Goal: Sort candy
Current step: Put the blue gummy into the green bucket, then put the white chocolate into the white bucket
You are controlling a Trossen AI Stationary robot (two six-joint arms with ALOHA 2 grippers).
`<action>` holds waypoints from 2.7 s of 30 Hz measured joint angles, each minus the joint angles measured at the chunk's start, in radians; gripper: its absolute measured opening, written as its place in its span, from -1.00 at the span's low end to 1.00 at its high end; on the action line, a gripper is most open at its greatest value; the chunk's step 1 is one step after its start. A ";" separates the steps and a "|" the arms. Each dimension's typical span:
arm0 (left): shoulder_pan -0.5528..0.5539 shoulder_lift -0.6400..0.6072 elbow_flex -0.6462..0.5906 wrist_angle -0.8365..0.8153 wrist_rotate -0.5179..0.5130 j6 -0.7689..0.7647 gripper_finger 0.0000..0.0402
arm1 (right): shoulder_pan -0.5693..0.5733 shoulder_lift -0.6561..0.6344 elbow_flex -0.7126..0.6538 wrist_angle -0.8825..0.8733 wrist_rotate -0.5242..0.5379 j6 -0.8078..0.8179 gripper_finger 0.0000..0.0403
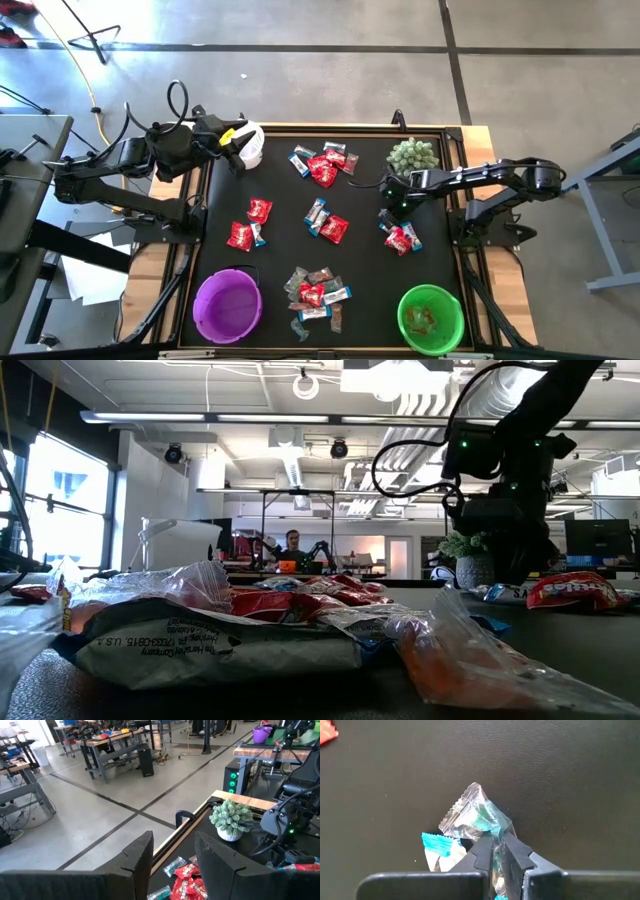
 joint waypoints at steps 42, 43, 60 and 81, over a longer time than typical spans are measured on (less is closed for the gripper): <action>0.000 0.000 0.000 -0.103 0.000 0.000 -0.35 | 0.754 -0.061 0.804 -0.694 -0.072 1.014 -1.00; 0.000 0.000 0.000 -0.103 0.000 0.001 -0.35 | 0.796 -0.059 0.804 -0.681 -0.072 1.082 -1.00; 0.000 0.000 0.000 -0.018 -0.001 0.079 -0.35 | 1.114 0.102 0.804 -0.655 0.020 1.507 -0.93; 0.000 -0.001 0.000 0.079 0.000 0.166 -0.35 | 0.994 0.097 0.804 -0.703 0.051 1.218 -0.38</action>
